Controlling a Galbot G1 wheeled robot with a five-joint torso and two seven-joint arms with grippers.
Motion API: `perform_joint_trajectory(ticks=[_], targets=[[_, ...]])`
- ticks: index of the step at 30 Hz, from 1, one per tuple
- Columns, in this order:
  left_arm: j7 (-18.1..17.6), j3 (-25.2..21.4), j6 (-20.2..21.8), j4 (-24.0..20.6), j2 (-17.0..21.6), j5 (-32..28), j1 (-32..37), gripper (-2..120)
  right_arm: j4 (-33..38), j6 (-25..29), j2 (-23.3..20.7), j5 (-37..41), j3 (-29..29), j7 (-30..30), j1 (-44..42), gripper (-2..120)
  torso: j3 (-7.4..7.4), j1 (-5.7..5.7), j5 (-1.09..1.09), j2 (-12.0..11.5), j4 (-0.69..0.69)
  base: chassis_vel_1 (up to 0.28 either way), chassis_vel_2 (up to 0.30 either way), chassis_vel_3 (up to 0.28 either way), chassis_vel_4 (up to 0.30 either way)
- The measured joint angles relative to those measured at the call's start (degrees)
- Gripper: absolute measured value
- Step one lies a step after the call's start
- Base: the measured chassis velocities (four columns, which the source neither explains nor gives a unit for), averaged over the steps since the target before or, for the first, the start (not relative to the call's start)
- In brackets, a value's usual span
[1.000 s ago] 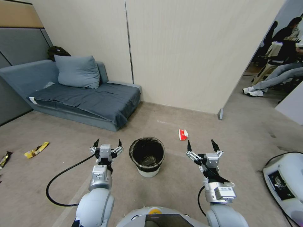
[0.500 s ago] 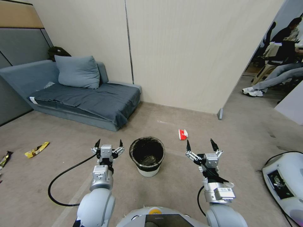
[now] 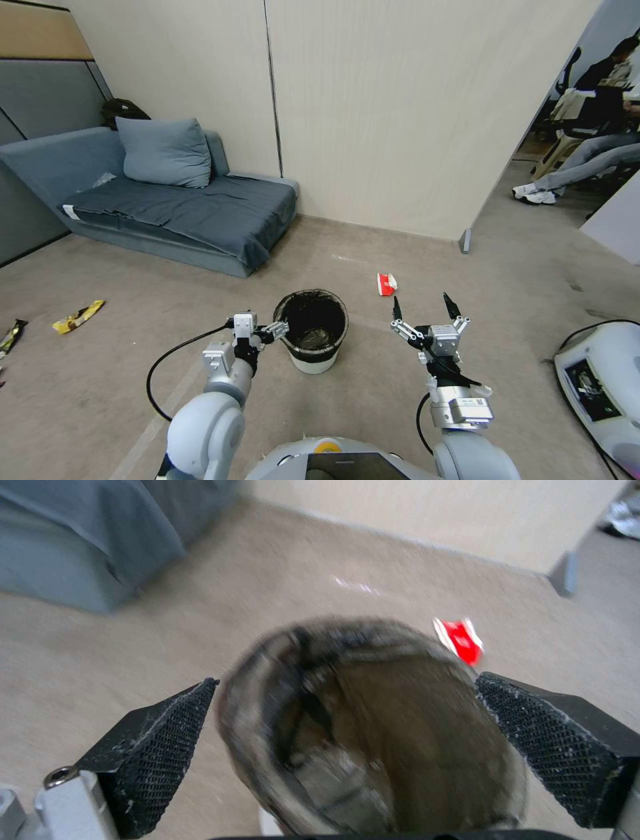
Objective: Pick up the trash bin, then pick up the garbage from the floor and place it into the trash bin.
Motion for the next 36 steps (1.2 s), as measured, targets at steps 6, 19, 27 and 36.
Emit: perform_joint_trajectory(ticks=[6, 19, 27, 36], targets=[[-0.9, 0.7, -0.2, 3.8, -0.5, 2.4, -1.1, 100, -0.3, 0.0, 0.0, -0.1, 0.0, 0.0, 0.1, 100, 0.00, 0.00, 0.00, 0.0, 0.01, 0.000, 0.000, 0.000, 0.000], [-3.7, 0.7, -1.1, 7.1, -3.7, 6.3, -1.9, 100, -0.9, 0.2, 0.0, -0.3, -0.1, 0.6, 0.3, 100, 0.00, 0.00, 0.01, 0.0, 0.01, 0.000, 0.000, 0.000, 0.000], [-5.2, 0.7, -0.9, 9.8, -4.1, 5.1, -3.4, 100, -0.9, 0.2, 0.0, -0.3, -0.1, 0.6, 0.2, 100, 0.00, 0.00, 0.01, 0.0, 0.01, 0.000, 0.000, 0.000, 0.000], [-6.4, 1.3, 0.5, 12.0, -4.0, 0.5, -4.7, 100, -0.9, 0.6, 0.0, -0.2, -0.4, 0.7, 0.2, 100, 0.00, 0.00, 0.01, 0.0, 0.01, 0.000, 0.000, 0.000, 0.000]])
